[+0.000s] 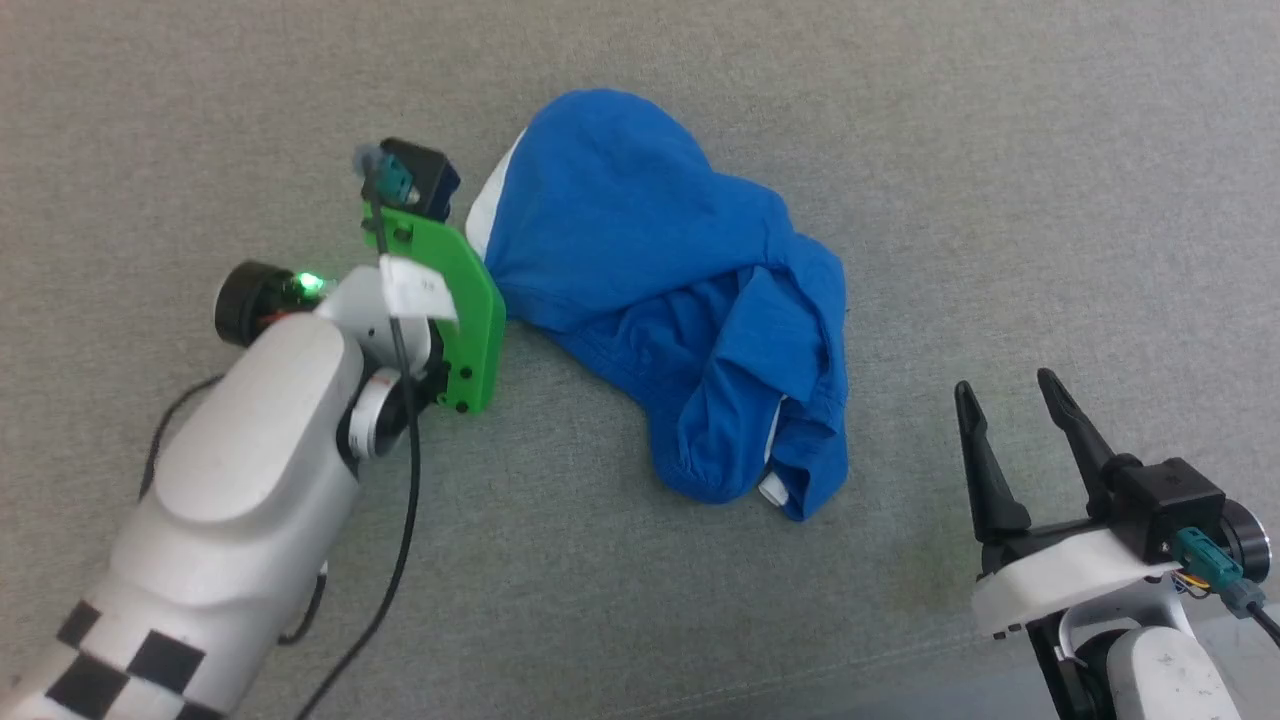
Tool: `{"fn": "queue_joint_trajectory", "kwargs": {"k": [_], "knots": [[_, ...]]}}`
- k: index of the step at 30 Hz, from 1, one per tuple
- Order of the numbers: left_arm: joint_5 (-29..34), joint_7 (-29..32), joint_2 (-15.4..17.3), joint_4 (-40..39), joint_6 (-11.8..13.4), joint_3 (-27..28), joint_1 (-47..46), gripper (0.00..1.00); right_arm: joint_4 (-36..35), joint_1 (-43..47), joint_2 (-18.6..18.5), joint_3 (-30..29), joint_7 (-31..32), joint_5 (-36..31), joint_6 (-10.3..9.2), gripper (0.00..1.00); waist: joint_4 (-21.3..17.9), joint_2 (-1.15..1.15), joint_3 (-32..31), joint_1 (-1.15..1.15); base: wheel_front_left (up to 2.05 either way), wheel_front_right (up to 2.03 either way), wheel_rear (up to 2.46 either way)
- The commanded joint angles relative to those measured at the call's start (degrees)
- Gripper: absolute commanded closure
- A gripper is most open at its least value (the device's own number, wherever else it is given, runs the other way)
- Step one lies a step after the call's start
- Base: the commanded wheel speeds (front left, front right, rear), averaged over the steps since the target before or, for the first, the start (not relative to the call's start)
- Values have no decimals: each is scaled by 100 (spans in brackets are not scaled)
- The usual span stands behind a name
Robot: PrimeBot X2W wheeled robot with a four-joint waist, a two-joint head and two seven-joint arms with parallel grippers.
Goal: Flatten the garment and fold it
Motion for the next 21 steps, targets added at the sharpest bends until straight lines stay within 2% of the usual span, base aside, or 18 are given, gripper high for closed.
{"fn": "queue_joint_trajectory", "kwargs": {"k": [1, 8, 13, 21], "knots": [[-26, -153, 42, 67, 44, 20, 287, 100, 23, -78, 21, -6, -13, -31, -9, 0, 100, 0, -158, -1, 0, 0, 0], [-19, -1199, 178, -285, 429, 536, 598, 100, 64, 18, 21, -18, 110, -154, -9, 0, 382, 0, -706, -1, 0, 0, 0], [134, -1961, 394, -773, 790, 989, 621, 100, 72, 104, 21, 31, 245, -187, -9, 0, 570, 0, -1159, -1, 0, 0, 0], [343, -2483, 626, -1883, 1019, 1417, 199, 100, 88, 216, 21, 144, 373, -149, -9, 0, 578, 0, -1587, -1, 0, 0, 0]]}}
